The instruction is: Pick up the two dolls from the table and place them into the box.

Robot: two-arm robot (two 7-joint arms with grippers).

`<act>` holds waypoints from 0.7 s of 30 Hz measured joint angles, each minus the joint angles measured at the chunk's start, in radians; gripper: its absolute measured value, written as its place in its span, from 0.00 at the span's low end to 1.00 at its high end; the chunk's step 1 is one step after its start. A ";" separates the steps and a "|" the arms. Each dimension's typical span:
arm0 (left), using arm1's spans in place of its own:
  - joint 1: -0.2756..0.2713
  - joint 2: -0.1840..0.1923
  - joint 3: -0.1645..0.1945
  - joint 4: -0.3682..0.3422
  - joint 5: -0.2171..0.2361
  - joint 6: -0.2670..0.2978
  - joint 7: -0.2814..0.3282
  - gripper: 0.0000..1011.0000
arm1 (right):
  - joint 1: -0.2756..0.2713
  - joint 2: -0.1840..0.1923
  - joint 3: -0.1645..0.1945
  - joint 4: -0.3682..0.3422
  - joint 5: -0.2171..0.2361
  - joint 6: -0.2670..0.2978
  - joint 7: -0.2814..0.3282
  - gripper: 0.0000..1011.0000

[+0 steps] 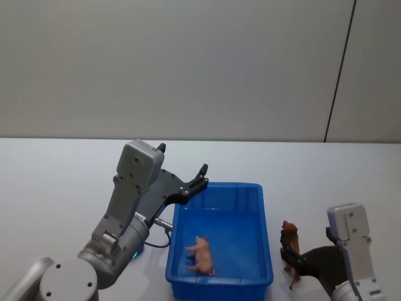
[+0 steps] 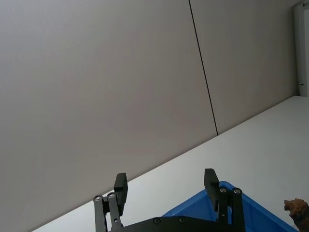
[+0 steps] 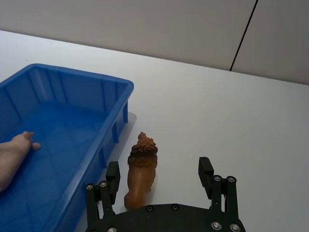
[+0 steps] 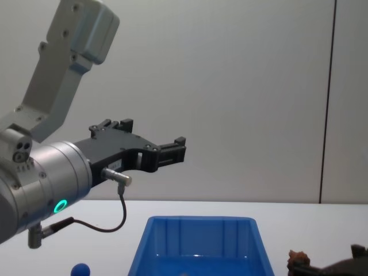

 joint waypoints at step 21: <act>0.000 0.000 0.000 0.000 0.000 0.000 0.000 0.99 | 0.028 -0.029 -0.001 0.132 -0.007 -0.052 0.025 0.95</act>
